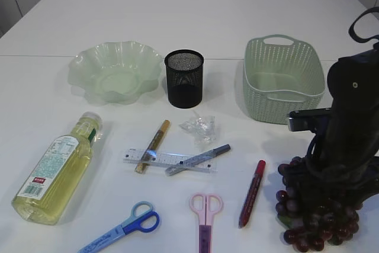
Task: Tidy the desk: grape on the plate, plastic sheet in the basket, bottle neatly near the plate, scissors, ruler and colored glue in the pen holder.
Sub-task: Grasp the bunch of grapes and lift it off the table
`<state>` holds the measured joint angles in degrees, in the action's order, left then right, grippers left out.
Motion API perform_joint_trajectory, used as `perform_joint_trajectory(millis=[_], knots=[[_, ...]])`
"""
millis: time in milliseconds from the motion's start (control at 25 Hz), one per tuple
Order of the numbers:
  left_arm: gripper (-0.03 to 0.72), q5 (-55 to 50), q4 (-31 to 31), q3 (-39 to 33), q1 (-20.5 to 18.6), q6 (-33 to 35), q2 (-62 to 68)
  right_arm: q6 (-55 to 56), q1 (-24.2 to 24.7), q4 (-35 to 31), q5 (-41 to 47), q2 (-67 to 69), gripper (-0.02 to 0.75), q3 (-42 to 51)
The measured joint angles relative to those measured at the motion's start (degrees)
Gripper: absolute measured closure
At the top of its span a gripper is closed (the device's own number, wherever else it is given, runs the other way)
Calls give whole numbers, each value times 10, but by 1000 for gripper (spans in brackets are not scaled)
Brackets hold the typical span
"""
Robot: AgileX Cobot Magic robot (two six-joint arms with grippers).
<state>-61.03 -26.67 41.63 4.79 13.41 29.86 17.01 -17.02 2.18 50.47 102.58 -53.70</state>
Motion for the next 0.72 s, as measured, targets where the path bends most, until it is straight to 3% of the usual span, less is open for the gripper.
perform_joint_trajectory(millis=[400, 720], knots=[[167, -4, -2, 0, 0, -1, 0, 0, 0, 8, -2, 16, 152, -2], [167, -6, -21, 0, 0, -2, 0, 0, 0, 18, -5, 29, 324, -7]])
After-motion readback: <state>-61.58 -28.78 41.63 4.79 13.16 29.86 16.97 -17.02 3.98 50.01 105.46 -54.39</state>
